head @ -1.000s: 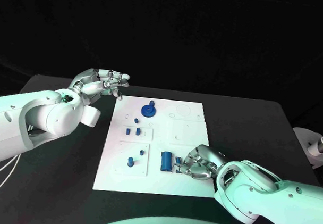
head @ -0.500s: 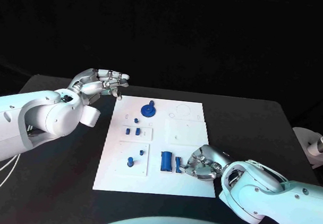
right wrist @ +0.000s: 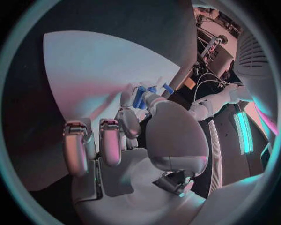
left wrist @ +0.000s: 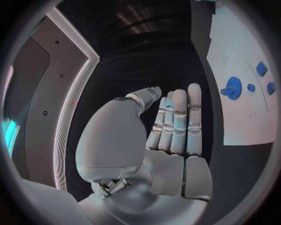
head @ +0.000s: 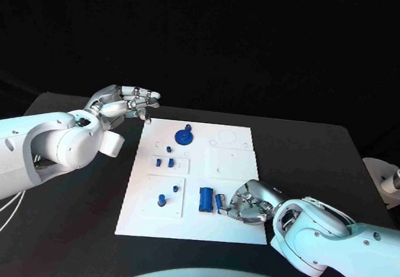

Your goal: Assemble the parts on the task board

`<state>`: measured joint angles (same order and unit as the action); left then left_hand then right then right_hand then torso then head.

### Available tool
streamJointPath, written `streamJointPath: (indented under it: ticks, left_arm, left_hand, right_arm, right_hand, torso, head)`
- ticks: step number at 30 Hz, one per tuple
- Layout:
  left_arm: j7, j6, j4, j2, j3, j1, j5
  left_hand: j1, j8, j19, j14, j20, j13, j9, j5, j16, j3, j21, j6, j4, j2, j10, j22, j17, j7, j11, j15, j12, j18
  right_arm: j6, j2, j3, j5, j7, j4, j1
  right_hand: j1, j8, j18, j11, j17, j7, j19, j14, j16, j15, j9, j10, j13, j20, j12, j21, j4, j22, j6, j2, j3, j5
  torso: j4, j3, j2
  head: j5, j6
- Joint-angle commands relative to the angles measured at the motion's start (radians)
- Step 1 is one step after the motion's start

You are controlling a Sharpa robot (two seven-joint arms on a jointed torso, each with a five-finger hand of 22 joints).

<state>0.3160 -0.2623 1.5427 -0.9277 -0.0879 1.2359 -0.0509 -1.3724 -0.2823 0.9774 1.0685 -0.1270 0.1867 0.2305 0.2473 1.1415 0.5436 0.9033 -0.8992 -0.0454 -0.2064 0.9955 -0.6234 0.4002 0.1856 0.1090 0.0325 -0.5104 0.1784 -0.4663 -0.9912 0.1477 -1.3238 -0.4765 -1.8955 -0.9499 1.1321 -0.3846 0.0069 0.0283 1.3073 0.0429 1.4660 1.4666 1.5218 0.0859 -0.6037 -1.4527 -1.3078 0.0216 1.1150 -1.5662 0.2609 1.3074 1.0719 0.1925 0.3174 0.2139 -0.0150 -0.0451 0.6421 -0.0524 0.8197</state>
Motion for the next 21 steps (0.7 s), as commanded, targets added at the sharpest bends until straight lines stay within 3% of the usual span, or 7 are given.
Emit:
streamJointPath:
  ticks: [1, 21]
  left_arm:
    - [0.004, 0.015, 0.002, 0.001, 0.001, 0.001, -0.003]
    - [0.000, 0.016, 0.000, 0.000, 0.000, 0.001, -0.003]
  left_hand:
    - [0.002, -0.004, 0.003, -0.002, -0.003, 0.002, 0.001, 0.000, -0.002, -0.003, -0.004, 0.004, -0.005, 0.010, -0.007, 0.001, -0.001, -0.003, 0.000, 0.003, -0.008, 0.006]
    - [0.005, -0.004, 0.003, -0.002, -0.004, 0.002, 0.001, 0.000, -0.001, -0.002, -0.005, 0.004, -0.009, 0.014, -0.008, 0.002, -0.001, -0.003, 0.000, 0.003, -0.009, 0.006]
  right_arm:
    - [0.028, 0.003, 0.002, -0.008, 0.003, 0.005, 0.002]
    - [0.008, 0.011, 0.002, -0.006, 0.007, 0.024, 0.002]
  right_hand:
    - [0.001, 0.007, -0.007, 0.001, 0.141, 0.001, 0.105, 0.081, 0.006, 0.004, 0.001, -0.007, -0.010, -0.002, -0.006, -0.005, 0.007, 0.263, 0.007, -0.008, 0.001, -0.004]
    - [-0.019, 0.008, -0.007, 0.000, 0.146, 0.002, 0.105, 0.082, 0.007, 0.003, 0.003, -0.009, -0.013, -0.001, -0.002, -0.005, 0.030, 0.263, 0.011, -0.031, -0.004, 0.009]
  torso:
    - [-0.0008, -0.0004, 0.001]
    - [0.0014, 0.0004, 0.000]
  head:
    - [0.000, 0.003]
    - [-0.002, 0.000]
